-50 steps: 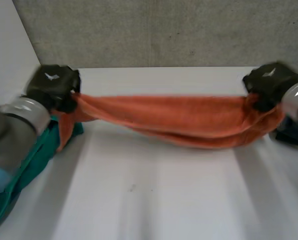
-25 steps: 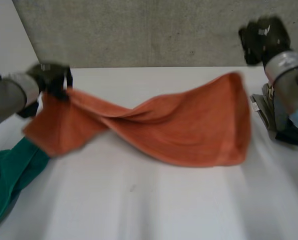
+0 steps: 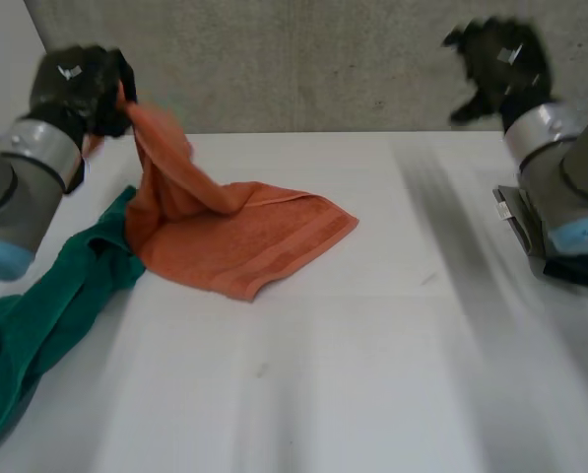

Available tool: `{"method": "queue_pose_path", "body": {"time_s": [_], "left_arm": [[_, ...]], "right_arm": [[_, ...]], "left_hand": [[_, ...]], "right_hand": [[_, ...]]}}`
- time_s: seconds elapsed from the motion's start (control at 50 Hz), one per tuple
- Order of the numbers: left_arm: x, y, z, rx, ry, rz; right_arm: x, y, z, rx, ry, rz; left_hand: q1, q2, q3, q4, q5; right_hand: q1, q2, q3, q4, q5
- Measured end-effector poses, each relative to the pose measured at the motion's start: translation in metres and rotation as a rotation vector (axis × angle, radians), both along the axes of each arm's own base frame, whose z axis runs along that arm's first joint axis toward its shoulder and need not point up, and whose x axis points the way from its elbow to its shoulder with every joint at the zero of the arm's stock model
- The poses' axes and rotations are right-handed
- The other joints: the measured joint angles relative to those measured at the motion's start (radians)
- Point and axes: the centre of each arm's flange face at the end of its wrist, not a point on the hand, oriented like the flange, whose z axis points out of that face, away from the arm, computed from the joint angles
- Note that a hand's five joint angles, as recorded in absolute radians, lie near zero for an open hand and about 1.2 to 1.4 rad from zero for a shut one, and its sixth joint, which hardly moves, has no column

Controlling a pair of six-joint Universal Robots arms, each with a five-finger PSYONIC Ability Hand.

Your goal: Fold the laundry.

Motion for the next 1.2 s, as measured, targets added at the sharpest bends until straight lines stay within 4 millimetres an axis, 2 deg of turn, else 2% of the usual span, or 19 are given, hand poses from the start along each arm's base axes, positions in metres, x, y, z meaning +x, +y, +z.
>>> {"method": "queue_pose_path", "body": {"time_s": [0.1,0.18,0.28,0.44,0.58,0.6,0.66,0.68,0.72,0.82,0.88,0.9,0.96,1.0,1.02,1.06,1.08,1.12,1.2], "left_arm": [[0.001,0.021,0.005,-0.002,-0.024,-0.027],[0.002,0.045,0.035,-0.066,-0.019,-0.042],[0.003,0.082,0.080,-0.153,-0.001,-0.073],[0.007,0.155,0.146,-0.296,0.048,-0.152],[0.012,0.194,0.176,-0.379,0.098,-0.202],[0.013,0.199,0.180,-0.388,0.105,-0.208],[0.015,0.208,0.186,-0.403,0.117,-0.216],[0.016,0.210,0.187,-0.407,0.119,-0.217],[0.017,0.211,0.188,-0.408,0.120,-0.215],[0.030,0.195,0.183,-0.388,0.096,-0.126],[0.040,0.179,0.176,-0.352,0.075,-0.058],[0.049,0.167,0.170,-0.322,0.061,-0.012],[0.066,0.142,0.152,-0.235,0.035,0.070],[0.076,0.127,0.135,-0.150,0.019,0.104],[0.080,0.121,0.127,-0.111,0.014,0.112],[0.083,0.113,0.111,-0.035,0.008,0.111],[0.083,0.113,0.111,-0.035,0.008,0.111],[0.083,0.104,0.082,0.095,0.001,0.085],[0.074,0.093,0.038,0.269,-0.022,0.041]], "right_arm": [[0.008,0.012,-0.045,0.227,0.057,0.058],[0.020,0.018,-0.065,0.346,0.059,0.098],[0.043,0.020,-0.075,0.401,0.014,0.148],[0.098,0.038,-0.098,0.441,-0.044,0.281],[0.147,0.073,-0.129,0.473,-0.035,0.380],[0.155,0.078,-0.134,0.470,-0.035,0.380],[0.163,0.082,-0.140,0.453,-0.042,0.351],[0.165,0.082,-0.141,0.437,-0.050,0.320],[0.164,0.079,-0.140,0.425,-0.054,0.289],[0.130,0.054,-0.101,0.338,-0.030,0.109],[0.103,0.046,-0.066,0.277,0.021,0.062],[0.086,0.044,-0.044,0.236,0.059,0.047],[0.050,0.050,0.002,0.140,0.156,0.035],[0.041,0.054,0.015,0.112,0.187,0.032],[0.020,0.064,0.041,0.057,0.255,0.023],[0.007,0.072,0.055,0.032,0.301,0.016],[0.007,0.072,0.055,0.032,0.301,0.016],[-0.008,0.084,0.070,0.023,0.366,0.010],[-0.017,0.091,0.067,0.072,0.444,0.035]], "left_hand": [[0.013,0.001,0.002,0.000,0.000],[0.013,0.001,0.002,0.000,0.000],[0.014,0.001,0.003,0.000,0.000],[0.014,0.001,0.003,0.000,0.000],[0.014,0.001,0.003,0.000,0.000],[0.014,0.001,0.003,0.000,0.000],[0.014,0.001,0.003,0.000,0.000],[0.014,0.001,0.003,0.000,0.000],[0.014,0.001,0.003,0.000,0.000],[0.014,0.001,0.003,0.000,0.000],[0.014,0.001,0.003,0.000,0.000],[0.014,0.001,0.003,0.000,0.000],[0.014,0.001,0.003,0.000,0.000],[0.014,0.001,0.003,0.000,0.000],[0.014,0.001,0.003,0.000,0.000],[0.014,0.001,0.003,0.000,0.000],[0.014,0.001,0.003,0.000,0.000],[0.014,0.001,0.003,0.000,0.000],[0.014,0.001,0.003,0.000,0.000]], "right_hand": [[-0.117,-0.143,-0.169,-0.162,-0.144],[-0.117,-0.147,-0.175,-0.170,-0.144],[-0.117,-0.147,-0.175,-0.170,-0.144],[-0.117,-0.147,-0.175,-0.170,-0.144],[-0.116,-0.145,-0.172,-0.168,-0.142],[-0.055,-0.087,-0.109,-0.107,-0.079],[0.399,0.380,0.346,0.345,0.378],[0.696,0.680,0.636,0.634,0.662],[0.765,0.784,0.746,0.740,0.754],[0.765,0.814,0.800,0.808,0.776],[0.765,0.814,0.800,0.808,0.779],[0.765,0.814,0.800,0.808,0.781],[0.765,0.814,0.800,0.809,0.785],[0.765,0.814,0.800,0.809,0.785],[0.765,0.814,0.800,0.809,0.786],[0.765,0.814,0.800,0.809,0.786],[0.765,0.814,0.800,0.809,0.786],[0.765,0.814,0.800,0.810,0.786],[0.765,0.814,0.800,0.811,0.786]]}}
